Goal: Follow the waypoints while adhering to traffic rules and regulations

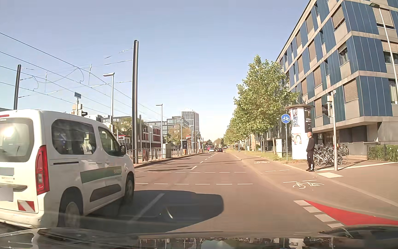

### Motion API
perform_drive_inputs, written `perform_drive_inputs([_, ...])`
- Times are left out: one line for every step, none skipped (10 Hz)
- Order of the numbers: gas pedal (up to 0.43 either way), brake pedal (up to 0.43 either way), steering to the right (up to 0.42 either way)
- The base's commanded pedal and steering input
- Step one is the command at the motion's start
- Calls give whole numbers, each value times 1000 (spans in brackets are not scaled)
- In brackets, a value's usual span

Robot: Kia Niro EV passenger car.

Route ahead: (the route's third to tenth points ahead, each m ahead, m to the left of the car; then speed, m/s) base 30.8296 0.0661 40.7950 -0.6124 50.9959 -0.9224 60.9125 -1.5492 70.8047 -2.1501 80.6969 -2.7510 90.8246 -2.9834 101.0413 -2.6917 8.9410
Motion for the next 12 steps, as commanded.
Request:
perform_drive_inputs([228,0,5])
perform_drive_inputs([228,0,8])
perform_drive_inputs([228,0,11])
perform_drive_inputs([228,0,11])
perform_drive_inputs([228,0,12])
perform_drive_inputs([228,0,12])
perform_drive_inputs([228,0,12])
perform_drive_inputs([228,0,12])
perform_drive_inputs([228,0,13])
perform_drive_inputs([228,0,16])
perform_drive_inputs([220,0,23])
perform_drive_inputs([220,0,26])
